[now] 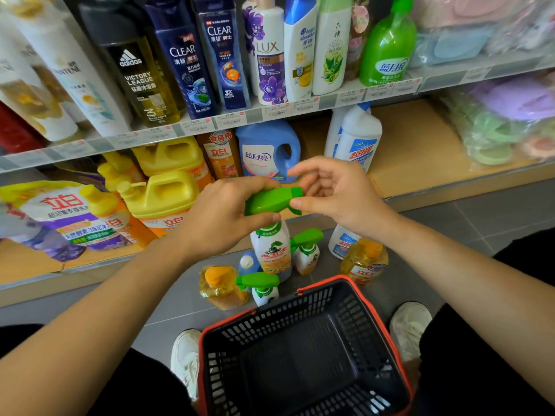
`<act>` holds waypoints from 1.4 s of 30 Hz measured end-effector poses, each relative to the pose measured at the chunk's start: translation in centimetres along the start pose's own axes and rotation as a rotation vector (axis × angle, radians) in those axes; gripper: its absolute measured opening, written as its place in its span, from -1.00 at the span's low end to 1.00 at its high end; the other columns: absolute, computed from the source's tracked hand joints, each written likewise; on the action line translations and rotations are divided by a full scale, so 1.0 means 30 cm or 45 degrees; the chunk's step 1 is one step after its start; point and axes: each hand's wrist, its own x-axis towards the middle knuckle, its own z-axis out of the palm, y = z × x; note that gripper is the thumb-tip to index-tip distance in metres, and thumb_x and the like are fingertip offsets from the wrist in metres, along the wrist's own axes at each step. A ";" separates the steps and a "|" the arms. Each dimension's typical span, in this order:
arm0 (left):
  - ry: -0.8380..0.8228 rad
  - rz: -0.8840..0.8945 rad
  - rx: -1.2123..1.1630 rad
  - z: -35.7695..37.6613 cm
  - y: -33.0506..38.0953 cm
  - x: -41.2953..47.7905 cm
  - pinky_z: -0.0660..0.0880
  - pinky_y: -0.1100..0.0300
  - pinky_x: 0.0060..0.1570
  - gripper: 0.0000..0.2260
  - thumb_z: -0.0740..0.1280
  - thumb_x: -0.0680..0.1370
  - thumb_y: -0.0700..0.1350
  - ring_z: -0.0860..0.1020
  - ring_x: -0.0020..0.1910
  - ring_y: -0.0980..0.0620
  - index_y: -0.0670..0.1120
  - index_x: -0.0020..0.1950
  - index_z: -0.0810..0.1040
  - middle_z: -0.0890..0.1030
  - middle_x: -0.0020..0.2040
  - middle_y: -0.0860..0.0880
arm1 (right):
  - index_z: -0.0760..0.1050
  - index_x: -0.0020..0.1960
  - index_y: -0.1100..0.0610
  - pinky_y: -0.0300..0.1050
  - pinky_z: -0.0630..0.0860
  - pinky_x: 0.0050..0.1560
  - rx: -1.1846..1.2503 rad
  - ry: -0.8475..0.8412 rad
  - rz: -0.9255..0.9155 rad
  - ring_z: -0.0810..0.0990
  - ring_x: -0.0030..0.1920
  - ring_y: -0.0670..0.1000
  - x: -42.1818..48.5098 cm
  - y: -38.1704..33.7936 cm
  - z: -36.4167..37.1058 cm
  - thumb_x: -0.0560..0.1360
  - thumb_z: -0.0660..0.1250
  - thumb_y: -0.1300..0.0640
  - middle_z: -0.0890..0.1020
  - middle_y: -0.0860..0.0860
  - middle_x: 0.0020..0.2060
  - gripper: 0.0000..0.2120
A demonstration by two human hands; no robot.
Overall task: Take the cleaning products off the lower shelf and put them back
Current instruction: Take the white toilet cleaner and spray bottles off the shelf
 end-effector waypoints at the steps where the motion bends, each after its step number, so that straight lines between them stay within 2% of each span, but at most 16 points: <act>1: -0.019 0.002 0.019 0.005 -0.001 0.000 0.56 -0.10 0.04 -0.58 0.49 0.51 0.06 0.62 0.13 0.01 0.09 0.36 0.56 0.67 0.18 0.07 | 0.63 0.07 0.11 -0.14 0.55 -0.13 -0.035 -0.026 -0.011 0.60 -0.22 0.04 -0.008 -0.004 -0.002 0.39 0.56 0.29 0.62 0.15 -0.21 -0.70; 5: -0.010 0.016 0.021 0.008 0.002 -0.002 0.57 -0.08 0.01 -0.54 0.39 0.48 0.17 0.62 0.15 0.03 0.13 0.37 0.54 0.66 0.20 0.10 | 0.64 0.02 0.14 -0.05 0.62 -0.08 -0.062 -0.044 -0.014 0.70 -0.22 0.13 -0.015 -0.008 -0.006 0.42 0.52 0.30 0.68 0.20 -0.21 -0.80; 9: 0.044 -0.011 -0.009 0.019 0.002 0.006 0.57 -0.09 -0.04 -0.61 0.46 0.52 0.12 0.63 0.06 0.04 0.08 0.32 0.57 0.68 0.11 0.10 | 0.60 0.00 0.17 -0.13 0.66 -0.21 0.051 -0.019 0.007 0.72 -0.28 0.08 0.000 -0.007 -0.011 0.49 0.46 0.30 0.69 0.17 -0.27 -0.89; 12: 0.061 -0.011 -0.021 0.026 0.007 0.012 0.58 -0.08 -0.06 -0.60 0.44 0.50 0.13 0.63 0.02 0.05 0.07 0.31 0.57 0.67 0.08 0.10 | 0.61 0.00 0.17 -0.09 0.66 -0.21 0.084 -0.016 -0.001 0.72 -0.26 0.09 0.001 0.001 -0.015 0.55 0.40 0.27 0.70 0.14 -0.26 -0.95; 16: 0.077 -0.015 -0.050 0.029 0.006 0.015 0.58 -0.08 -0.09 -0.63 0.50 0.51 0.07 0.64 -0.01 0.08 0.08 0.30 0.58 0.68 0.06 0.12 | 0.61 0.07 0.24 -0.02 0.66 -0.15 0.109 -0.015 -0.050 0.72 -0.23 0.10 0.003 0.009 -0.024 0.57 0.35 0.30 0.71 0.13 -0.22 -0.89; 18: 0.092 -0.022 -0.058 0.028 0.003 0.018 0.58 -0.07 -0.07 -0.63 0.50 0.51 0.04 0.63 -0.01 0.09 0.08 0.30 0.58 0.68 0.06 0.12 | 0.62 0.10 0.21 -0.01 0.66 -0.12 0.111 -0.009 -0.070 0.73 -0.20 0.10 0.002 0.012 -0.024 0.56 0.36 0.32 0.71 0.15 -0.20 -0.86; 23: 0.147 -0.032 -0.140 0.022 0.007 0.020 0.57 -0.05 0.01 -0.64 0.52 0.50 -0.01 0.62 0.05 0.11 0.05 0.29 0.60 0.67 0.09 0.12 | 0.63 0.10 0.20 -0.11 0.65 -0.08 0.140 0.075 -0.107 0.74 -0.16 0.10 0.005 0.012 -0.020 0.51 0.43 0.32 0.73 0.10 -0.14 -0.82; 26: 0.176 -0.042 -0.231 0.017 0.011 0.021 0.56 0.04 0.03 -0.66 0.52 0.50 -0.05 0.60 0.05 0.15 0.05 0.27 0.60 0.66 0.10 0.14 | 0.64 0.08 0.13 -0.06 0.66 -0.05 0.180 0.112 -0.141 0.74 -0.13 0.11 0.005 0.011 -0.018 0.48 0.45 0.33 0.72 0.09 -0.14 -0.79; 29: 0.198 -0.053 -0.326 0.012 0.014 0.023 0.54 0.23 0.02 -0.66 0.51 0.51 -0.07 0.59 0.06 0.21 0.02 0.27 0.60 0.65 0.11 0.13 | 0.65 0.06 0.05 0.02 0.66 0.04 0.155 0.200 -0.168 0.73 -0.07 0.09 -0.002 0.009 -0.005 0.44 0.49 0.34 0.72 0.09 -0.10 -0.73; 32: 0.235 -0.080 -0.440 0.008 0.021 0.023 0.54 0.29 0.04 -0.66 0.49 0.53 -0.11 0.60 0.06 0.20 -0.04 0.30 0.59 0.66 0.11 0.09 | 0.67 0.02 0.12 -0.03 0.66 0.01 0.177 0.258 -0.155 0.73 -0.09 0.03 -0.001 0.013 -0.015 0.44 0.50 0.32 0.74 0.03 -0.13 -0.80; 35: 0.322 -0.090 -0.572 0.001 0.029 0.023 0.56 0.24 0.06 -0.70 0.43 0.57 -0.17 0.61 0.07 0.14 -0.06 0.29 0.56 0.65 0.11 0.04 | 0.61 0.15 0.17 -0.12 0.62 0.09 0.073 0.139 0.016 0.70 0.02 -0.01 0.005 0.034 -0.027 0.45 0.50 0.32 0.71 0.05 0.04 -0.71; 37: 0.405 -0.098 -0.690 -0.009 0.035 0.022 0.59 0.26 -0.02 -0.71 0.40 0.59 -0.19 0.62 0.03 0.16 -0.11 0.30 0.53 0.63 0.10 -0.02 | 0.55 0.27 0.12 -0.11 0.59 0.18 -0.039 -0.020 0.180 0.65 0.14 -0.01 0.010 0.055 -0.032 0.44 0.52 0.28 0.65 0.03 0.18 -0.58; 39: 0.490 -0.130 -0.776 -0.022 0.036 0.023 0.63 0.23 -0.10 -0.72 0.37 0.60 -0.22 0.63 -0.01 0.14 -0.16 0.31 0.52 0.63 0.09 -0.07 | 0.49 0.35 0.09 -0.18 0.55 0.24 -0.104 -0.174 0.271 0.61 0.19 -0.07 0.018 0.075 -0.044 0.42 0.54 0.23 0.61 0.01 0.22 -0.48; 42: 0.585 -0.196 -0.848 -0.041 0.026 0.025 0.65 0.14 -0.09 -0.75 0.34 0.62 -0.23 0.64 0.01 0.05 -0.17 0.31 0.52 0.64 0.07 -0.08 | 0.37 0.38 -0.08 -0.44 0.49 0.10 -0.232 -0.396 0.337 0.55 0.16 -0.27 0.021 0.100 -0.068 0.32 0.62 0.20 0.56 -0.11 0.23 -0.27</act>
